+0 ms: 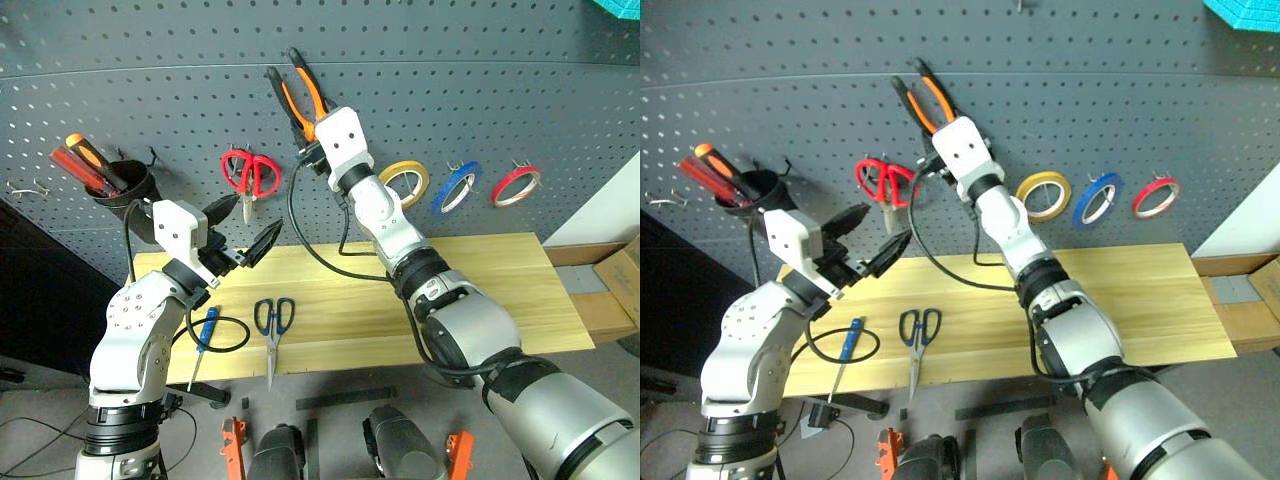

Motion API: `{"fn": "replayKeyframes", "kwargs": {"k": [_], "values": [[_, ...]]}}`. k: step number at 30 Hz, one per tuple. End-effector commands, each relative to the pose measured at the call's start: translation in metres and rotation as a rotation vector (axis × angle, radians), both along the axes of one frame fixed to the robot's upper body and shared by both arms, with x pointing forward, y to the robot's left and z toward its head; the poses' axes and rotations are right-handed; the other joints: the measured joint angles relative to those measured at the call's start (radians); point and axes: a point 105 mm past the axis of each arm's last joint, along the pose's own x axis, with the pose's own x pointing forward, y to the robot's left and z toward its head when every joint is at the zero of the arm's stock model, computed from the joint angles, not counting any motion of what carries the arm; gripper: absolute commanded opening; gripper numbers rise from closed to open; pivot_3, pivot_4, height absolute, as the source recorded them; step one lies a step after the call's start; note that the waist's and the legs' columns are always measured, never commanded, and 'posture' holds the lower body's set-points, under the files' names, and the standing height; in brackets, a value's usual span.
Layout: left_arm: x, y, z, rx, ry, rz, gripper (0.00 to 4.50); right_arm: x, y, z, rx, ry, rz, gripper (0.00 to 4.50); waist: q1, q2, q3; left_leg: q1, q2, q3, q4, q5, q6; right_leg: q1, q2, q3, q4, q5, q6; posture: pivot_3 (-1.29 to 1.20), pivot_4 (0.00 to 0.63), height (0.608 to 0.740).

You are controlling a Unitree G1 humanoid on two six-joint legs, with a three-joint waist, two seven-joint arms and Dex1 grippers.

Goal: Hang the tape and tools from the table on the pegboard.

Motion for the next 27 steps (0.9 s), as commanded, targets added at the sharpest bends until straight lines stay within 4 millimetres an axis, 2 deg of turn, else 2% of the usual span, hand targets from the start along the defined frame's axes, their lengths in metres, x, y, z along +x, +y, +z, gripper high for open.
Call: {"fn": "replayKeyframes", "kwargs": {"k": [1, 5, 15, 21, 27], "values": [[-0.004, -0.005, 0.016, 0.007, -0.066, -0.025, 4.5, -0.001, -0.009, 0.011, 0.06, -0.032, -0.02, 2.41, 0.0, 0.0, 0.0, 0.0, 0.0, 0.0, 0.0, 0.0, 0.0, 0.0, 0.0, 0.0, 0.0, 0.0, 0.0, -0.09, 0.164, 0.74], [-0.004, -0.006, 0.016, 0.008, -0.066, -0.027, 4.5, 0.002, -0.014, -0.004, 0.049, -0.006, -0.041, 2.41, -0.001, 0.0, 0.0, 0.0, 0.0, 0.0, 0.0, 0.0, 0.0, 0.0, 0.0, 0.0, 0.0, 0.0, 0.0, -0.1, 0.166, 0.74], [-0.003, -0.009, 0.015, 0.011, -0.064, -0.034, 4.5, 0.013, -0.033, -0.021, 0.054, 0.072, -0.132, 2.41, 0.001, 0.0, 0.0, 0.0, 0.0, 0.0, 0.0, 0.001, 0.001, 0.001, 0.0, 0.0, 0.0, 0.0, 0.0, -0.11, 0.171, 0.74], [-0.001, -0.011, 0.015, 0.004, -0.063, -0.034, 4.5, 0.02, -0.041, -0.037, 0.05, 0.159, -0.17, 4.43, 0.003, 0.0, 0.0, 0.001, 0.0, -0.002, 0.0, 0.003, 0.005, 0.002, 0.0, -0.001, 0.0, 0.003, -0.003, -0.11, 0.172, 0.74], [0.0, -0.014, 0.012, -0.009, -0.051, -0.037, 4.5, 0.019, -0.049, -0.05, 0.047, 0.225, -0.189, 4.48, 0.006, 0.0, 0.0, 0.001, -0.001, -0.003, -0.001, 0.009, 0.007, 0.002, 0.001, -0.002, 0.0, 0.01, -0.005, -0.13, 0.176, 0.74]]}}
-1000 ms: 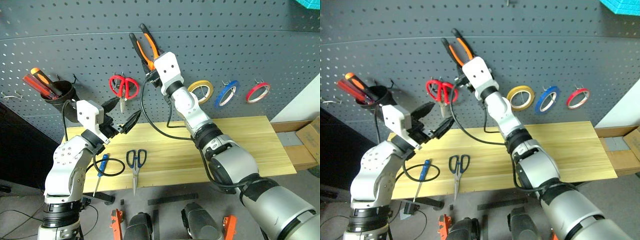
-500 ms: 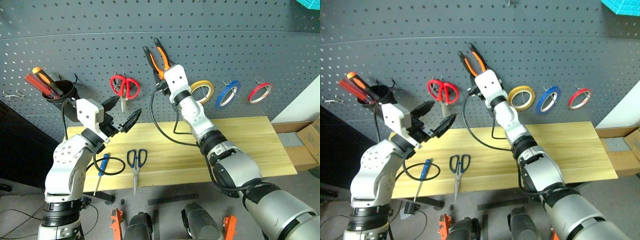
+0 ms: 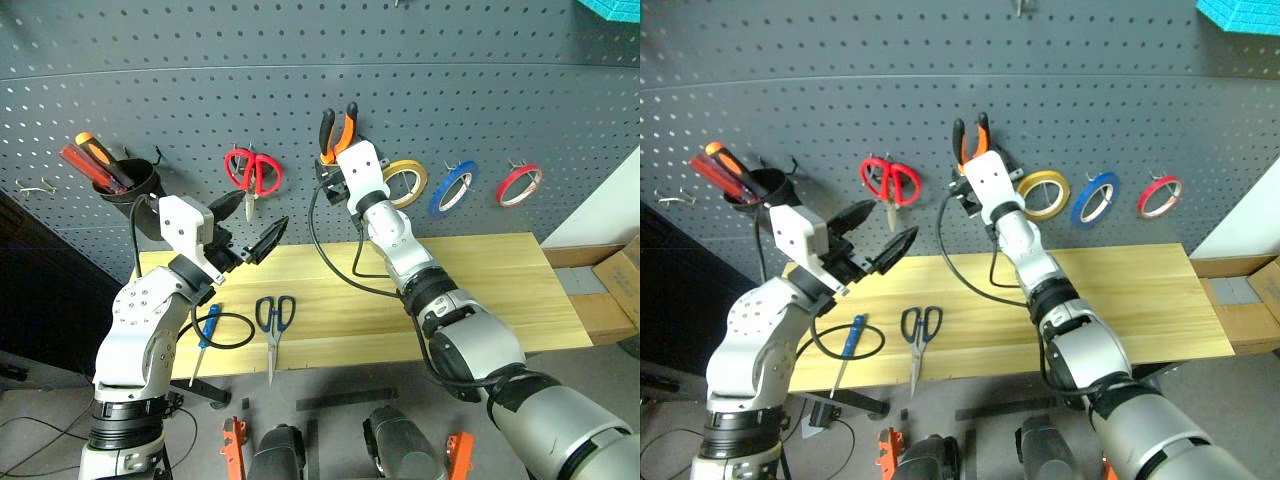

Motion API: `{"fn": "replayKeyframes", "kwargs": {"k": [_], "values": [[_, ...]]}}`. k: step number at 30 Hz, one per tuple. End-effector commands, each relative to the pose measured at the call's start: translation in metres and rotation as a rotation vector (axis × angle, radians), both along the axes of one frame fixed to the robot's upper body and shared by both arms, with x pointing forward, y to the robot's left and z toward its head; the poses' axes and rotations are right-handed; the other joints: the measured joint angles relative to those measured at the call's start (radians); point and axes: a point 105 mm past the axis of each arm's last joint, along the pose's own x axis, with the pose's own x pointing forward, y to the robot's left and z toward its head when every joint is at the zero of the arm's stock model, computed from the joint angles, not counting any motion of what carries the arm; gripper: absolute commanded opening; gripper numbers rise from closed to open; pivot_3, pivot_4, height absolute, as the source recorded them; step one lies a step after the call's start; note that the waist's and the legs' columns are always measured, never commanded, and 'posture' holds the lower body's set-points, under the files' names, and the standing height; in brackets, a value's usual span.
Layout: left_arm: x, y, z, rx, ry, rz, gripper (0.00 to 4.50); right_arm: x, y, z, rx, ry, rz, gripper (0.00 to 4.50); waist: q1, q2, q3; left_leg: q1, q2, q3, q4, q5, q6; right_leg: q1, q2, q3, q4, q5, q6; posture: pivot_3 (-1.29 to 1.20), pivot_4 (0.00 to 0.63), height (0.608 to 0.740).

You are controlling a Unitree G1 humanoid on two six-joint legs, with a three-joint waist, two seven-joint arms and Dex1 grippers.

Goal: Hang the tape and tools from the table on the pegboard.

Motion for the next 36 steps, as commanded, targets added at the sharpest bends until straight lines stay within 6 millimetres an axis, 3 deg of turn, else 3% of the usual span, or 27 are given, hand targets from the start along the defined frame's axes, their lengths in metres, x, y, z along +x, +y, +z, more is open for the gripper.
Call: {"fn": "replayKeyframes", "kwargs": {"k": [1, 8, 11, 16, 19, 22, 24, 28, 36], "values": [[-0.001, -0.005, 0.009, -0.008, -0.039, -0.011, 4.5, 0.0, -0.012, 0.012, 0.046, -0.009, -0.022, 4.48, 0.001, 0.0, 0.0, 0.0, 0.0, 0.0, 0.0, 0.0, 0.0, 0.0, 0.0, 0.0, 0.0, 0.0, 0.0, -0.14, 0.178, 0.74], [0.003, 0.0, -0.003, -0.033, 0.054, 0.048, 4.5, -0.029, 0.001, 0.012, 0.031, 0.051, 0.152, 4.48, -0.004, 0.0, 0.0, -0.001, 0.0, -0.001, -0.003, 0.0, 0.0, -0.001, 0.0, 0.0, -0.003, 0.0, 0.0, -0.15, 0.182, 0.74], [0.0, 0.005, -0.018, -0.021, 0.129, 0.09, 4.5, -0.068, 0.013, 0.014, 0.004, 0.085, 0.377, 4.48, -0.006, 0.0, 0.0, -0.002, 0.001, 0.0, -0.005, 0.0, 0.0, -0.002, 0.0, 0.0, -0.006, 0.0, 0.0, -0.15, 0.185, 0.74], [-0.007, 0.009, -0.029, -0.001, 0.208, 0.13, 4.5, -0.107, -0.001, 0.014, -0.005, 0.117, 0.51, 4.48, 0.001, 0.0, 0.001, -0.002, 0.001, -0.001, -0.012, 0.0, 0.0, -0.001, 0.0, -0.001, -0.013, 0.0, 0.0, -0.14, 0.191, 0.74], [-0.019, 0.01, -0.06, 0.101, 0.374, 0.158, 4.5, -0.13, -0.012, 0.002, -0.038, 0.211, 0.596, 4.48, 0.011, 0.0, 0.001, -0.002, 0.001, -0.002, -0.014, 0.0, 0.0, 0.0, 0.0, -0.001, -0.016, 0.0, 0.0, -0.14, 0.202, 0.74], [-0.031, 0.018, -0.101, 0.232, 0.596, 0.248, 4.5, -0.138, -0.028, -0.014, -0.071, 0.301, 0.59, 4.48, 0.016, 0.001, 0.002, -0.002, 0.0, -0.001, -0.015, 0.0, 0.0, 0.0, 0.0, -0.001, -0.017, 0.0, 0.0, -0.15, 0.207, 0.74], [-0.035, 0.017, -0.11, 0.216, 0.664, 0.266, 4.5, -0.142, -0.03, -0.019, -0.089, 0.338, 0.595, 4.48, 0.021, 0.001, 0.005, -0.001, 0.0, -0.001, -0.016, 0.0, 0.0, 0.0, 0.0, -0.001, -0.018, 0.0, 0.0, -0.15, 0.212, 0.74], [-0.046, 0.023, -0.134, 0.227, 0.803, 0.34, 4.5, -0.17, -0.03, -0.036, -0.16, 0.463, 0.702, 4.48, 0.031, 0.001, 0.007, -0.002, 0.0, -0.002, -0.015, 0.0, 0.0, 0.0, 0.0, -0.001, -0.018, 0.0, 0.0, -0.16, 0.223, 0.74], [-0.069, 0.027, -0.165, 0.285, 0.984, 0.436, 4.5, -0.214, -0.033, -0.053, -0.245, 0.63, 0.886, 4.48, 0.045, -0.001, 0.013, -0.002, 0.0, -0.002, -0.016, 0.0, 0.0, 0.002, 0.0, -0.001, -0.02, 0.0, 0.0, -0.18, 0.241, 0.74]]}}
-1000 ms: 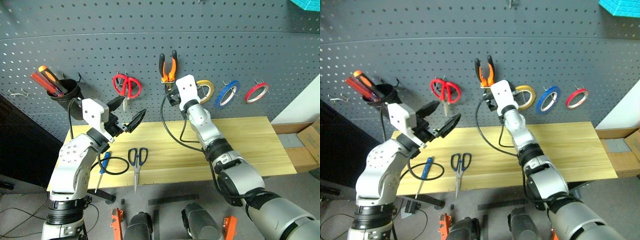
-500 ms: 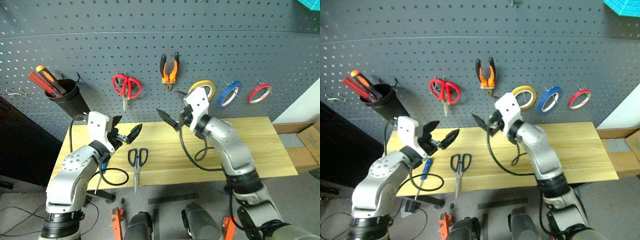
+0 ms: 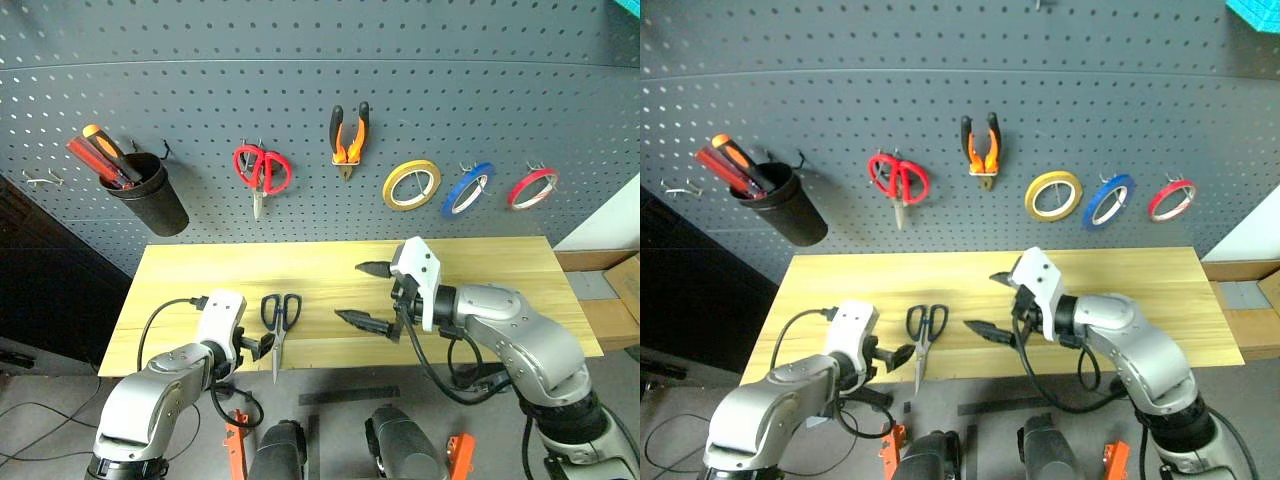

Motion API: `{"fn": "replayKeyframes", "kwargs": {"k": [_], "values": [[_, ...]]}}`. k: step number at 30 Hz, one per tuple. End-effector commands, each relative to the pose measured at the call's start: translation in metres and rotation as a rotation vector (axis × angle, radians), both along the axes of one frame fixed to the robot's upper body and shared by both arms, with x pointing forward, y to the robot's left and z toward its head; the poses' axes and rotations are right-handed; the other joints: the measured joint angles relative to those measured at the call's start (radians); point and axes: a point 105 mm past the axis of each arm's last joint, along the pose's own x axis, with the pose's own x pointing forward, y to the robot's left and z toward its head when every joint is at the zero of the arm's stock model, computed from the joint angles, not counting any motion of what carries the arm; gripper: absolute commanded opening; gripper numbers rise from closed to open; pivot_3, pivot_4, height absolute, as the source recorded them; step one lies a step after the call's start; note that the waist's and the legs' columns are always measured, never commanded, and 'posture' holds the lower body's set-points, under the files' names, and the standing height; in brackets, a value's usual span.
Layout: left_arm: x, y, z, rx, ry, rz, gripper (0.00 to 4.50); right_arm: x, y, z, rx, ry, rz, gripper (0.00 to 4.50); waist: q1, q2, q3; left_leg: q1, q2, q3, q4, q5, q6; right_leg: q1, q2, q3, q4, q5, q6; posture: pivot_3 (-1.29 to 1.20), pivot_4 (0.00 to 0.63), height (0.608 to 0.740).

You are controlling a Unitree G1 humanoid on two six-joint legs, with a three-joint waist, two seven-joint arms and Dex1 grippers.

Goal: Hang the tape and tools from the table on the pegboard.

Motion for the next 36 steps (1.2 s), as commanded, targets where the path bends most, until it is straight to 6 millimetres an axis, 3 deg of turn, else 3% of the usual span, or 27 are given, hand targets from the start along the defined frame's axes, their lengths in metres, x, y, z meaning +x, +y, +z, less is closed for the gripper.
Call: {"fn": "replayKeyframes", "kwargs": {"k": [1, 10, 22, 25, 34, 36], "values": [[-0.003, -0.003, -0.001, 0.035, 0.005, 0.02, 4.5, -0.021, 0.006, 0.005, 0.0, 0.024, 0.109, 4.48, 0.003, -0.001, 0.003, 0.0, 0.0, 0.0, 0.0, 0.0, 0.0, 0.0, 0.0, 0.0, 0.0, 0.0, 0.0, -0.18, 0.241, 0.74], [0.025, -0.019, -0.014, 0.009, 0.0, 0.029, 4.5, -0.022, 0.01, 0.005, -0.048, -0.017, 0.125, 4.48, 0.006, -0.006, 0.019, -0.001, -0.001, 0.0, 0.0, 0.0, 0.0, 0.001, 0.0, 0.0, -0.001, 0.0, 0.0, -0.21, 0.257, 0.74], [0.027, -0.03, -0.039, 0.008, 0.057, 0.036, 4.5, -0.023, 0.004, 0.002, -0.07, -0.004, 0.147, 4.48, 0.005, -0.006, 0.022, -0.001, -0.001, 0.0, 0.0, 0.0, 0.0, 0.001, -0.001, 0.0, -0.004, 0.0, 0.0, -0.23, 0.255, 0.74], [0.028, -0.031, -0.041, -0.009, 0.063, 0.052, 3.9, -0.02, 0.001, 0.002, -0.076, -0.01, 0.131, 4.5, 0.005, -0.006, 0.022, -0.001, -0.001, 0.0, 0.0, 0.0, 0.0, 0.001, 0.0, 0.0, -0.003, 0.0, 0.0, -0.24, 0.254, 0.74], [0.034, -0.026, -0.047, 0.012, 0.044, 0.027, 0.7, -0.005, -0.015, 0.003, -0.111, -0.036, 0.068, 4.5, 0.004, -0.005, 0.022, -0.001, -0.001, 0.0, 0.0, 0.0, 0.0, 0.001, 0.0, 0.0, -0.004, 0.0, 0.0, -0.25, 0.252, 0.74], [0.036, -0.026, -0.045, 0.004, 0.026, 0.007, 0.55, -0.003, -0.019, 0.003, -0.122, -0.039, 0.052, 4.5, 0.004, -0.005, 0.022, -0.001, -0.001, 0.0, 0.0, 0.0, 0.0, 0.001, 0.0, 0.0, -0.004, 0.0, 0.0, -0.26, 0.252, 0.74]]}}
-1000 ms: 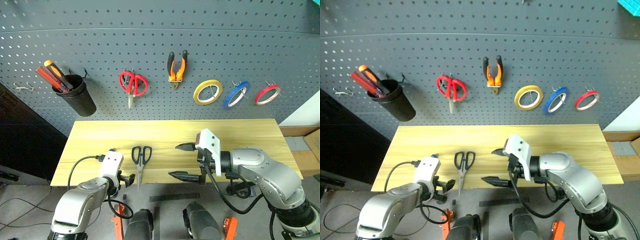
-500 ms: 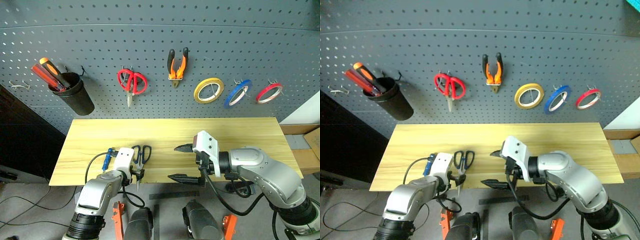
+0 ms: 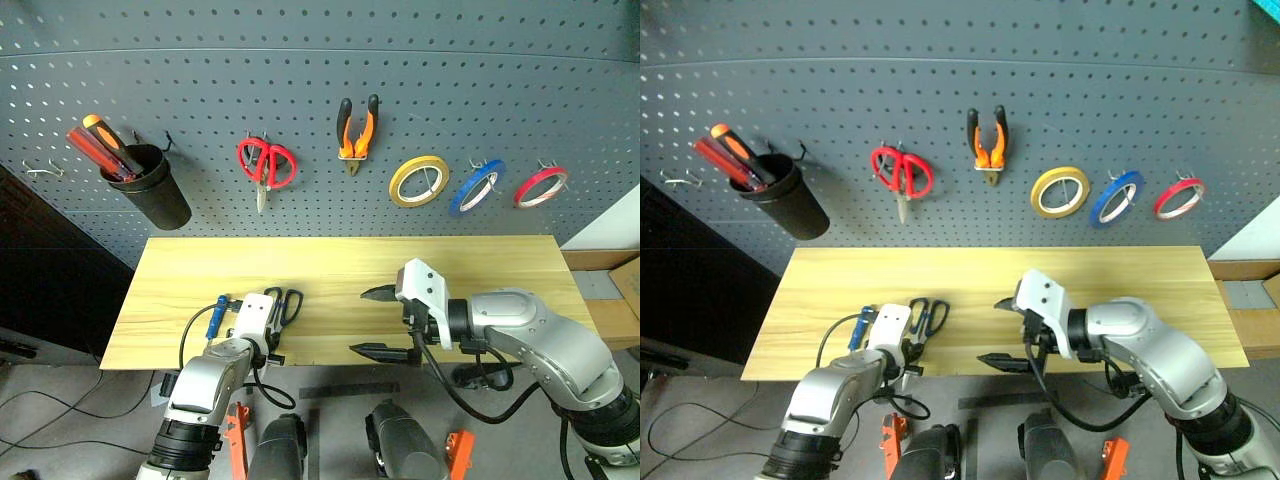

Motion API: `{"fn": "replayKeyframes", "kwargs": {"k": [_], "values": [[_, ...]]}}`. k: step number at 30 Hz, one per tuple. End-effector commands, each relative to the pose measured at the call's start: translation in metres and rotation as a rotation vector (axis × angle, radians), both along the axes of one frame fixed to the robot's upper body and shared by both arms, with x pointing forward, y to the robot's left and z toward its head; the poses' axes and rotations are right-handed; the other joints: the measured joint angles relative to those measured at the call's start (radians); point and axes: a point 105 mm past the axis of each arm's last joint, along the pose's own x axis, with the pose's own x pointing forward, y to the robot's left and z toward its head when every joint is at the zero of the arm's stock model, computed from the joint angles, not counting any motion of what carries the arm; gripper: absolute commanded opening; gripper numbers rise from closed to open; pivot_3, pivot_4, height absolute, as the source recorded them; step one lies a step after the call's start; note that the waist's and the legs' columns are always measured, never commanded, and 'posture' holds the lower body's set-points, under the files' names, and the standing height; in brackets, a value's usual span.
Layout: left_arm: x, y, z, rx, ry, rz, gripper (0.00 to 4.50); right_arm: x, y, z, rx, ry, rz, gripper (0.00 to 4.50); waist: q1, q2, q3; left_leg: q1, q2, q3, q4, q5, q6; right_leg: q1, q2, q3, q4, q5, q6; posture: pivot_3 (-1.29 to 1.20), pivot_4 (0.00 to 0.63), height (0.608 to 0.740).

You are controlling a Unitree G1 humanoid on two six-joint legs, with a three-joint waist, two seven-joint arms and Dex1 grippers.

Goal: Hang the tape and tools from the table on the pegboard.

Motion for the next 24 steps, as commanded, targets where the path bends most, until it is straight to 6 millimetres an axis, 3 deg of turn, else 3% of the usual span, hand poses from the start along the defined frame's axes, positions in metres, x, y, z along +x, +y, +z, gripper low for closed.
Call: {"fn": "replayKeyframes", "kwargs": {"k": [1, 9, 15, 18, 24], "values": [[-0.001, 0.003, -0.005, -0.001, -0.004, -0.029, 0.55, 0.004, -0.007, 0.009, -0.007, -0.058, -0.019, 4.5, 0.0, 0.0, 0.0, 0.0, 0.0, 0.0, 0.0, 0.0, 0.0, 0.0, 0.0, 0.0, 0.0, 0.0, 0.0, -0.26, 0.252, 0.74], [0.002, 0.016, 0.026, -0.106, -0.172, -0.057, 0.55, 0.021, -0.017, 0.024, 0.0, -0.205, -0.093, 4.5, -0.004, -0.001, 0.009, -0.001, 0.001, 0.0, -0.001, 0.0, 0.0, -0.001, 0.0, 0.0, -0.001, 0.0, 0.0, -0.26, 0.256, 0.74], [-0.01, 0.021, 0.064, -0.139, -0.375, -0.206, 0.55, 0.026, -0.021, 0.042, 0.013, -0.415, -0.062, 4.5, -0.003, -0.002, 0.012, -0.001, 0.001, 0.0, -0.002, 0.0, 0.0, -0.001, 0.0, 0.0, -0.004, 0.0, 0.0, -0.25, 0.253, 0.74], [-0.015, 0.024, 0.094, -0.064, -0.548, -0.296, 0.55, 0.027, -0.026, 0.052, 0.051, -0.429, -0.052, 4.5, 0.0, -0.002, 0.012, -0.002, 0.001, 0.0, -0.002, 0.0, 0.0, -0.001, -0.001, -0.001, -0.006, 0.0, 0.0, -0.23, 0.248, 0.74], [-0.022, 0.024, 0.133, 0.049, -0.768, -0.354, 0.55, 0.03, -0.027, 0.069, 0.137, -0.444, -0.041, 4.5, 0.002, -0.002, 0.012, -0.003, 0.001, 0.0, -0.002, -0.001, 0.0, 0.0, -0.001, -0.001, -0.007, 0.0, 0.0, -0.22, 0.24, 0.74]]}}
